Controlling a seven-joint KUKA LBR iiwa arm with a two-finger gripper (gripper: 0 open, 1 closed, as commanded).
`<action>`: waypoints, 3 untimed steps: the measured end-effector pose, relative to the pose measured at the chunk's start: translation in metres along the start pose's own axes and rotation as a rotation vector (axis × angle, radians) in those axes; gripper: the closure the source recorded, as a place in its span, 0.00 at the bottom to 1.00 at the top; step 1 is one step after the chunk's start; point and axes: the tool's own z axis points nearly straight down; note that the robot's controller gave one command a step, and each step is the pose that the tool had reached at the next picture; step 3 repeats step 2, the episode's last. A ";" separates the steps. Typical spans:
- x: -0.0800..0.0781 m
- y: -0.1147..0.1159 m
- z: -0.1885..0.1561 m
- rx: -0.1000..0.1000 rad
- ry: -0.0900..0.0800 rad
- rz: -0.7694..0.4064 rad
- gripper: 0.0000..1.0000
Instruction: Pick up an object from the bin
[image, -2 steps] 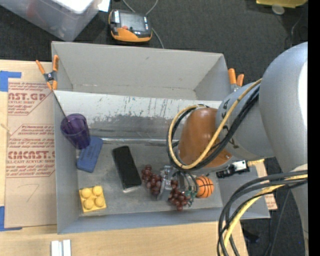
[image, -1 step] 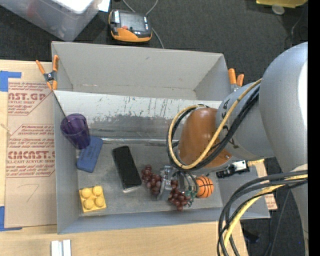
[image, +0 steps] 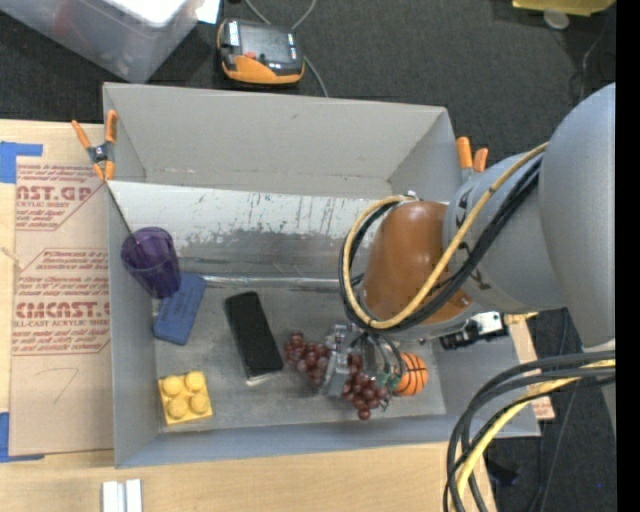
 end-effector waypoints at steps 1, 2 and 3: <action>-0.007 -0.002 -0.031 -0.002 -0.012 -0.024 1.00; -0.009 0.003 -0.136 -0.004 -0.013 -0.037 1.00; -0.009 0.003 -0.136 -0.004 -0.013 -0.037 1.00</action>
Offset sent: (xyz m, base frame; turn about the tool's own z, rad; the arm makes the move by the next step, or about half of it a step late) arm 0.0102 0.0019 0.1331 -0.0356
